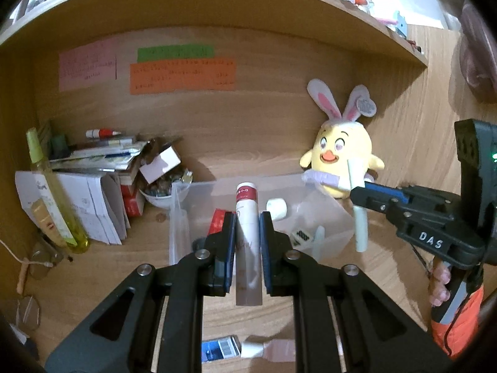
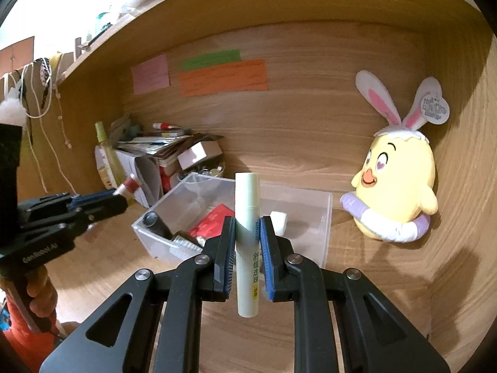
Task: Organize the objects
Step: 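Lift the white-and-green tube with the right tool while the left tool lifts the pink tube, then lower both tubes into the clear box and open both tools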
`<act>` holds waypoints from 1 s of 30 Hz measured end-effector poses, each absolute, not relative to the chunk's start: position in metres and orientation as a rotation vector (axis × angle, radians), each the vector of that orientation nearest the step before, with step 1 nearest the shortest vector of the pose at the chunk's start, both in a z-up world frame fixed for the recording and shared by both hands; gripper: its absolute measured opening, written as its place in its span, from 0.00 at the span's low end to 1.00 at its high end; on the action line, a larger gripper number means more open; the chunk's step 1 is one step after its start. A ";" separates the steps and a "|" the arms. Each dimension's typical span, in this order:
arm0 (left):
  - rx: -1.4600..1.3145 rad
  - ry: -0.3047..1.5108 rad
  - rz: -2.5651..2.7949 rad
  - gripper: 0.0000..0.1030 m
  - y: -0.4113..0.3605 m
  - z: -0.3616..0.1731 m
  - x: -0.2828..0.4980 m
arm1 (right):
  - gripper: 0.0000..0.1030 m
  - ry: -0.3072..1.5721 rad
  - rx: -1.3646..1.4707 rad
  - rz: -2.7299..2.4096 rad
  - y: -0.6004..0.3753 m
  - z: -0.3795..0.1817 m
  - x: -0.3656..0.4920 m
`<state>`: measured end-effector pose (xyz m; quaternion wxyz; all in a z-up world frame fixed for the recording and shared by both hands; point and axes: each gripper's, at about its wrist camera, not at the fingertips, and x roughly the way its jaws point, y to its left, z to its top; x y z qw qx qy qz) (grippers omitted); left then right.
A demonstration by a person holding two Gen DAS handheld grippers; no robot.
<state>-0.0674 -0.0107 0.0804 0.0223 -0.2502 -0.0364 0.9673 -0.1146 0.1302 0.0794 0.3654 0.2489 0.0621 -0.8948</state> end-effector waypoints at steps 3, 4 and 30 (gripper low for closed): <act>-0.757 -0.124 3.000 0.14 -0.011 0.084 -0.075 | 0.14 0.170 0.638 -2.318 0.128 0.082 -0.124; -0.756 -0.129 3.000 0.14 -0.011 0.085 -0.077 | 0.14 0.173 0.637 -2.324 0.128 0.082 -0.126; -0.994 -0.130 3.019 0.14 -0.018 0.030 -0.153 | 0.14 0.425 0.734 -2.425 0.076 0.036 -0.181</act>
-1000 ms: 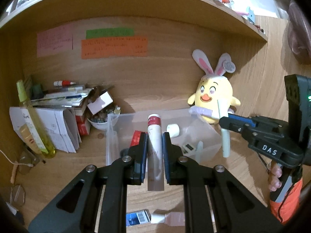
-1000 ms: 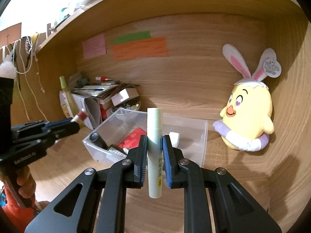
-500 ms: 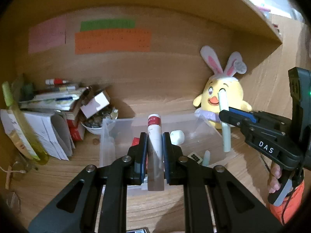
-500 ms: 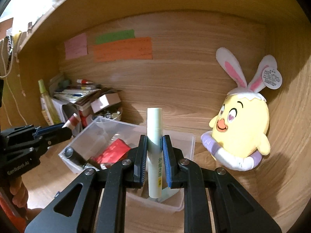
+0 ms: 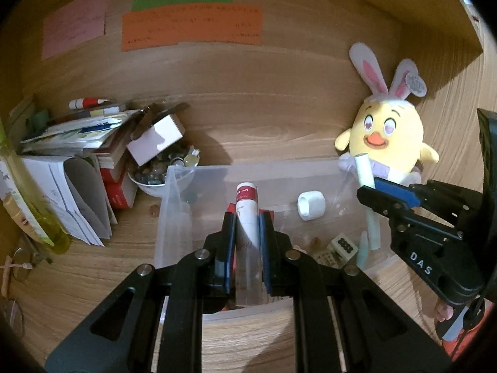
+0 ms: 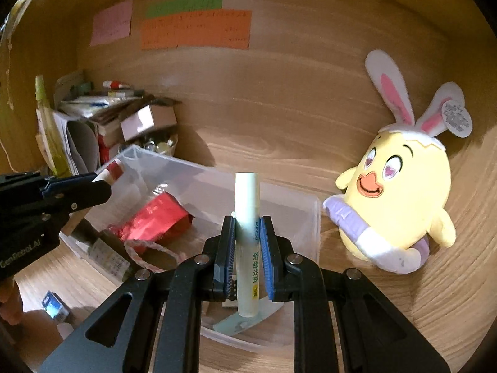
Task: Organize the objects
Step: 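Lower both tubes into the clear box and open both tools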
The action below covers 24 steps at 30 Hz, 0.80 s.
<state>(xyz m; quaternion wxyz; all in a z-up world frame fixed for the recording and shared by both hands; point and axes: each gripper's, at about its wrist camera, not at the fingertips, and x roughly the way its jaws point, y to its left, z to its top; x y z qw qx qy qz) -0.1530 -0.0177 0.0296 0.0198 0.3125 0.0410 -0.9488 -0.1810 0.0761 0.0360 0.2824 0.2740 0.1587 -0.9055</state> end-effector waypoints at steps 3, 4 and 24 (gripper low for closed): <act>0.989 0.087 -2.938 0.14 -0.012 0.025 -0.156 | 0.14 0.451 0.760 -2.421 0.072 0.028 -0.185; 0.995 0.080 -2.936 0.14 -0.011 0.024 -0.156 | 0.14 0.459 0.769 -2.419 0.070 0.026 -0.186; 1.020 0.030 -2.935 0.16 -0.006 0.022 -0.156 | 0.15 0.465 0.869 -2.360 0.060 0.005 -0.193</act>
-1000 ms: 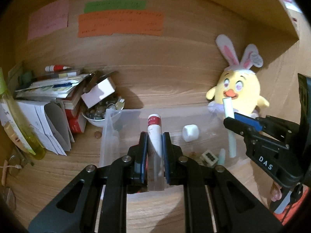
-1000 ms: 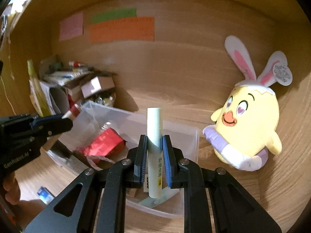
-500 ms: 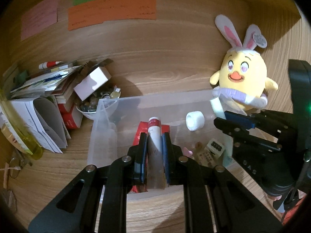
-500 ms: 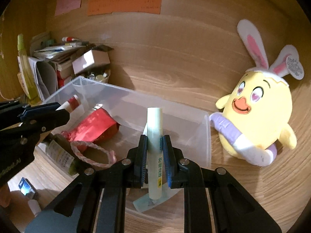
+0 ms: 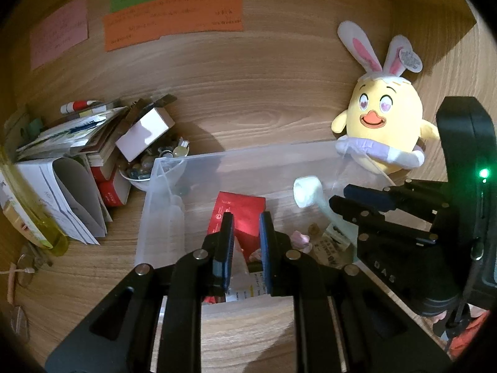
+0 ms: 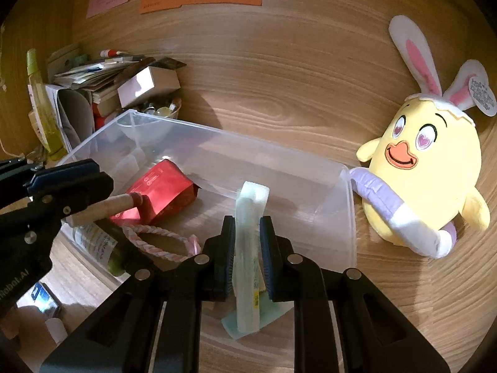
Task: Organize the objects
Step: 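Lower both tubes into the clear box and open both tools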
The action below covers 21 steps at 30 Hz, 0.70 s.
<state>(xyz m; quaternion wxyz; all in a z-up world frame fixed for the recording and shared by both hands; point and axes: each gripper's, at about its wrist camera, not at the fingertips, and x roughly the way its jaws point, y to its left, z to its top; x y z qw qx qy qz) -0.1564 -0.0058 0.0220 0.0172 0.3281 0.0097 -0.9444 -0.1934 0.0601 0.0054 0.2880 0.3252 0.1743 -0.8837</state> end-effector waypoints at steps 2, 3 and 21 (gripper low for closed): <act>1.017 0.057 -2.953 0.18 -0.009 0.025 -0.154 | 0.20 0.465 0.868 -2.361 0.060 0.006 -0.192; 1.014 0.072 -2.959 0.20 -0.011 0.027 -0.154 | 0.25 0.463 0.864 -2.363 0.062 0.007 -0.192; 0.861 0.088 -3.022 0.83 -0.017 0.072 -0.098 | 0.75 0.358 0.687 -2.350 0.088 0.056 -0.135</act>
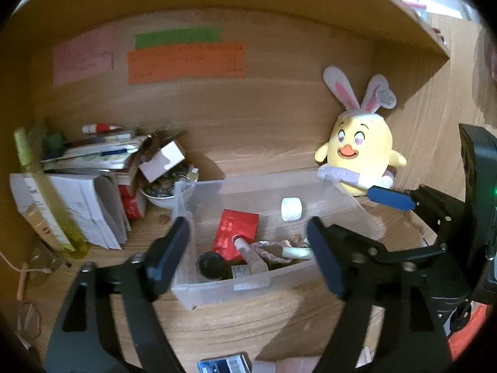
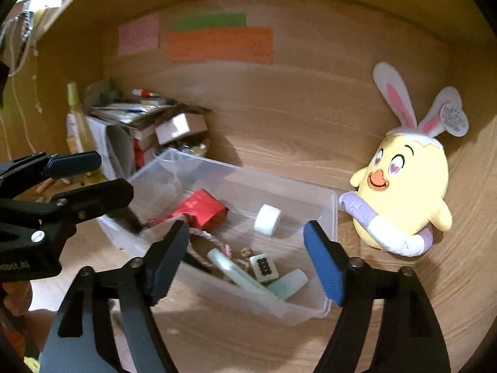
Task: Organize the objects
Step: 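Lower both tubes into the clear box and open both tools, then grasp the pink white-capped bottle with the right tool while the left tool grasps the blue card box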
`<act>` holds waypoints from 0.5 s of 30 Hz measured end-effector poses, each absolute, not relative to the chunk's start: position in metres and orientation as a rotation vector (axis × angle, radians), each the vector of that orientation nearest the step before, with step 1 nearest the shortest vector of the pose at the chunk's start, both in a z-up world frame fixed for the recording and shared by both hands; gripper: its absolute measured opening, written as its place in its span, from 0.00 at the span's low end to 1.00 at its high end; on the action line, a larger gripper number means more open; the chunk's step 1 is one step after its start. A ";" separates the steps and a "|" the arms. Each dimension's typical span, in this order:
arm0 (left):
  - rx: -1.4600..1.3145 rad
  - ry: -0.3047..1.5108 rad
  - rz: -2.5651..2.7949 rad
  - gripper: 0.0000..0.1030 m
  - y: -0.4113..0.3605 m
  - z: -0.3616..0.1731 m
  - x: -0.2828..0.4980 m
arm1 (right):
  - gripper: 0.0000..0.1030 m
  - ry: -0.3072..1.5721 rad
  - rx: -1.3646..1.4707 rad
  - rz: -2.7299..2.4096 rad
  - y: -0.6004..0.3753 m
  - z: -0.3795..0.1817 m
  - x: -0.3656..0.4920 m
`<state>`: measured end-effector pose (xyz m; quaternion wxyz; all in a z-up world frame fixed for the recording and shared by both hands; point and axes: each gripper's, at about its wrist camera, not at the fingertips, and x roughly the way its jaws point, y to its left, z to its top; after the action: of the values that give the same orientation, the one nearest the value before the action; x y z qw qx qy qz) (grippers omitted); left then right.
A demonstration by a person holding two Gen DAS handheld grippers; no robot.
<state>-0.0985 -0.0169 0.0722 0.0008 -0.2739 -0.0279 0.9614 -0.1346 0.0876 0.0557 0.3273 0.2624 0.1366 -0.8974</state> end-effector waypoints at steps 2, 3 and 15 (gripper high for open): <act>-0.834 -0.092 3.029 0.89 -0.019 0.077 -0.086 | 0.75 0.353 0.668 -2.344 0.090 0.059 -0.126; -0.830 -0.092 3.031 0.92 -0.020 0.078 -0.083 | 0.76 0.352 0.661 -2.337 0.091 0.060 -0.120; -0.990 -0.064 3.008 0.96 -0.041 0.052 -0.044 | 0.81 0.399 0.688 -2.209 0.086 0.037 -0.073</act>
<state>-0.0438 -0.0414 0.0523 -0.0128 -0.3126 -0.0203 0.9496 -0.0726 0.0862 0.0366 0.3865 0.2704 0.1567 -0.8677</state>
